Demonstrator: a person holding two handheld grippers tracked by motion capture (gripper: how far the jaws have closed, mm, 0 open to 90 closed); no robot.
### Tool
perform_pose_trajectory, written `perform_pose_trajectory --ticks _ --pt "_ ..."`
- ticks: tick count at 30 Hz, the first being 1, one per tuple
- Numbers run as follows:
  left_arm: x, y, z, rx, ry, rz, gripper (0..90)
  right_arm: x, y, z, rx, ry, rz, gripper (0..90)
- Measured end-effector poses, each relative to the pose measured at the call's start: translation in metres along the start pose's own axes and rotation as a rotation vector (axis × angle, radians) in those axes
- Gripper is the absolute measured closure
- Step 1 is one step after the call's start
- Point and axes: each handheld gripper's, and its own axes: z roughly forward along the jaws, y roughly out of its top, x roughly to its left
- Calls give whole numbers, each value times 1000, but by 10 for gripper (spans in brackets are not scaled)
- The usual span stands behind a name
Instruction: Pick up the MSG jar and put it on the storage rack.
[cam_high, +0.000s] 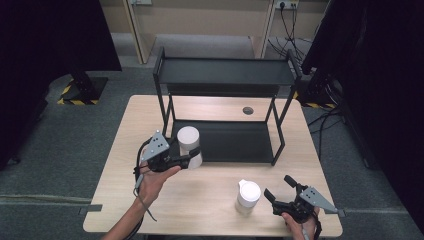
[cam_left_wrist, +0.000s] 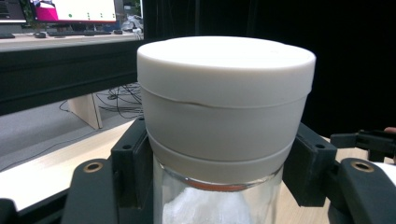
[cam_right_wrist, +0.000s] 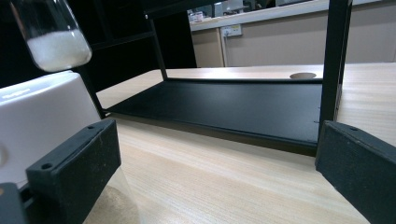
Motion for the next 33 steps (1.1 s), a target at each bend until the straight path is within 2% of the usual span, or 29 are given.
perform_pose_trajectory --ticks 14,19,24,27,33 --pt "17 42 6 8 -39 -8 350 -1 0 1 0 5 -2 4" --pt "16 62 10 15 -41 21 350 -1 0 1 0 5 -3 4" --pt "21 79 15 16 -57 0 350 -1 -1 1 1 5 1 4" --pt "21 89 19 23 -53 10 350 -1 -1 1 1 5 1 4" --pt "24 107 23 27 -55 7 350 -1 -1 1 1 5 2 4"
